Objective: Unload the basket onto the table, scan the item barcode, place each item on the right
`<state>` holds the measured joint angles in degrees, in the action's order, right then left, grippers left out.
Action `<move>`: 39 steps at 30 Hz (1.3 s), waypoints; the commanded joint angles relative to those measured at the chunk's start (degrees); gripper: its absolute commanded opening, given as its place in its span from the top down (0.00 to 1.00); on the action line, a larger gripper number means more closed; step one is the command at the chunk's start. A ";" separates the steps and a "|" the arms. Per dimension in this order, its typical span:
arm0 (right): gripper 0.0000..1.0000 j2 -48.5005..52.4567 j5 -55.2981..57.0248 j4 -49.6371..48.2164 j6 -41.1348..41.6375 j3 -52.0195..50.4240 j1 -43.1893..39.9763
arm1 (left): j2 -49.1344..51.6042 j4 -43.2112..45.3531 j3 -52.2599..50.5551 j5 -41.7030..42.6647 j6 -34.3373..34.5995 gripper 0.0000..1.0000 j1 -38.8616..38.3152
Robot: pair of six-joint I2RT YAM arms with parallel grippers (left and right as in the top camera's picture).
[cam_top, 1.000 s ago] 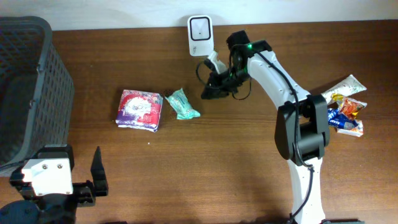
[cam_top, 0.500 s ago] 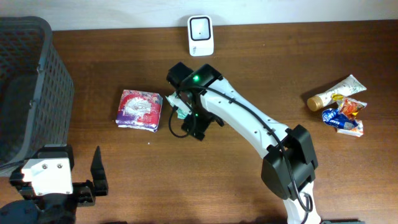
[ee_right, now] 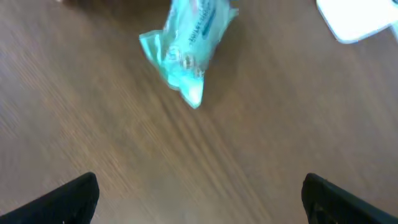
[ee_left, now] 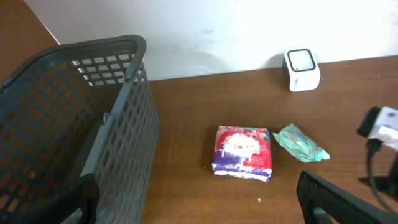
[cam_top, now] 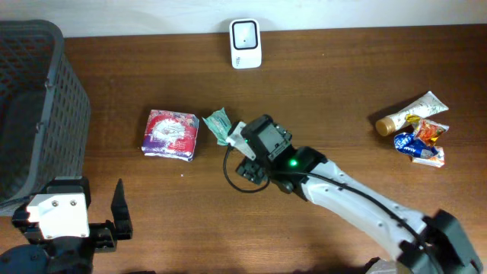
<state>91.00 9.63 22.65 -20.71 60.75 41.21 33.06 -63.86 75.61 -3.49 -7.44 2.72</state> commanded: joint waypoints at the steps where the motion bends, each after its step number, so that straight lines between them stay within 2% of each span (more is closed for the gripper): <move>1: 0.02 4.50 -2.45 -5.42 -1.81 -0.33 0.42 | -0.02 0.35 -0.04 -0.44 0.09 0.01 0.17; 7: 0.02 14.60 -3.91 -14.82 -1.81 -0.33 0.39 | -0.02 0.35 -0.04 -0.92 0.09 0.01 0.17; 16: 0.00 23.54 -4.02 -29.18 -1.79 -0.33 0.33 | -0.02 0.37 -0.04 -0.90 0.11 0.01 0.17; 19: 0.06 25.68 -3.56 -33.11 -1.81 -0.31 0.07 | -0.02 0.35 -0.04 -0.87 0.11 0.01 0.17; 22: 0.25 27.45 -3.39 -35.56 -1.77 -0.31 -1.14 | -0.02 0.37 -0.04 -0.87 0.11 0.01 0.17; 24: 0.55 27.47 -3.39 -35.58 -1.75 -0.31 -1.81 | -0.02 0.37 -0.04 -0.87 0.11 0.01 0.17; 25: 0.78 27.45 -3.39 -35.56 -1.29 -0.20 -2.16 | -0.02 0.37 -0.04 -0.87 0.11 0.01 0.17; 26: 0.93 27.43 -3.15 -35.50 0.35 -0.07 -2.32 | -0.02 0.35 -0.04 -0.87 0.11 0.01 0.17; 29: 0.96 24.83 -3.76 -33.62 7.13 0.07 -2.29 | -0.02 0.37 -0.04 -0.87 0.11 0.01 0.17; 32: 0.96 15.98 -15.69 -26.34 12.26 0.44 -3.02 | -0.02 0.37 -0.04 -0.87 0.11 0.01 0.17; 34: 0.96 9.55 -27.76 -22.69 15.85 0.44 -4.96 | -0.02 0.37 -0.04 -0.90 0.11 0.01 0.17; 36: 0.96 3.50 -45.27 -20.26 20.50 0.44 -9.16 | -0.02 0.35 -0.04 -0.87 0.09 0.01 0.17; 39: 0.96 1.27 -65.64 -19.93 28.79 0.44 -15.52 | 0.09 0.35 -0.50 -0.87 0.09 0.01 0.17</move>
<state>94.02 -31.46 2.61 -1.34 60.64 30.59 33.06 -63.64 75.61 -3.70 -7.44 2.72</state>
